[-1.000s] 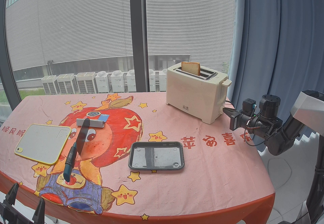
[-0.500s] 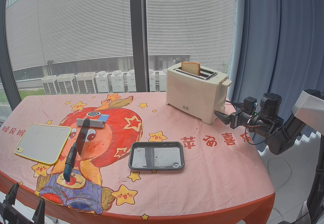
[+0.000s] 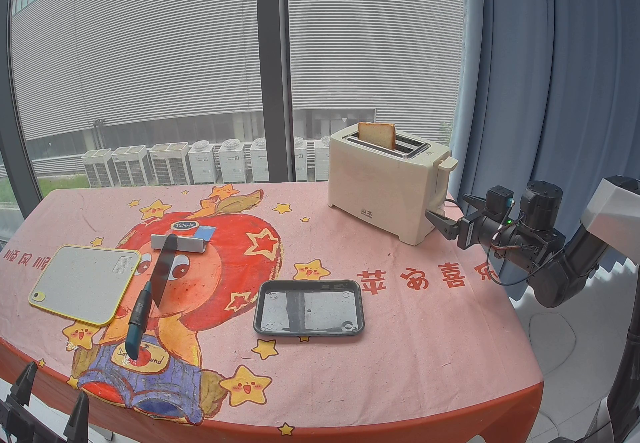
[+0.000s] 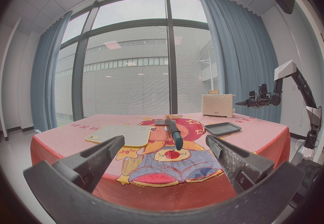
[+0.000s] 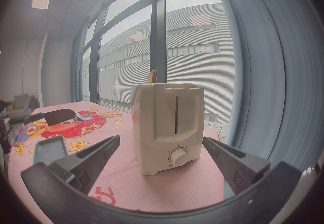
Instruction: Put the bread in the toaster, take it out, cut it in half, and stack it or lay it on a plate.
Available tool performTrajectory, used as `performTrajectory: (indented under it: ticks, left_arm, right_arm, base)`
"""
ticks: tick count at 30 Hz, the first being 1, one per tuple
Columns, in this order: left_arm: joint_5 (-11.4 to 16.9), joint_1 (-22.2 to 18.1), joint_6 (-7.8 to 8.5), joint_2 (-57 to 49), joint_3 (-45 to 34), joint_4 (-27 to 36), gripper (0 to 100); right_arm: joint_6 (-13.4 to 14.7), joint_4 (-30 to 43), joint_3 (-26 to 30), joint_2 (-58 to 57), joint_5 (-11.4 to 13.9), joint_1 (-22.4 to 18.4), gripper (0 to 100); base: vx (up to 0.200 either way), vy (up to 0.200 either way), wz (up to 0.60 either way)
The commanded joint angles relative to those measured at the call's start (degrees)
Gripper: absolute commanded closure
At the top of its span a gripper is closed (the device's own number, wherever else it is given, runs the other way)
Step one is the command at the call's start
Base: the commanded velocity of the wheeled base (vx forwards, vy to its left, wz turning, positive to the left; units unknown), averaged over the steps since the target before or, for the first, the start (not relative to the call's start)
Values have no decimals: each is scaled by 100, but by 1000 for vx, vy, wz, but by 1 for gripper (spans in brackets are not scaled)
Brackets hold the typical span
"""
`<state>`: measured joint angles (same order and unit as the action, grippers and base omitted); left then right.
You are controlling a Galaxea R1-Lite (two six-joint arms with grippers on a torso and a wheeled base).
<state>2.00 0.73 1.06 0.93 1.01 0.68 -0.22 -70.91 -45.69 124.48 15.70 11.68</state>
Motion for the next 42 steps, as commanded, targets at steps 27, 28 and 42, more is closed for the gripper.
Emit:
performTrajectory:
  ticks: [27, 28, 42]
  left_arm:
    - [2, -3, -1, -31, -84, 2, 0]
    - [2, -3, -1, -31, -84, 2, 0]
    - [2, -3, -1, -31, -84, 2, 0]
  right_arm:
    - [1349, -1856, 1106, -205, -1096, 423, 0]
    - [1384, -1856, 1071, -257, -1008, 423, 0]
    - [1340, -1847, 904, -512, -885, 335, 0]
  base:
    - [0, 0, 0]
    - [0, 0, 0]
    - [0, 0, 0]
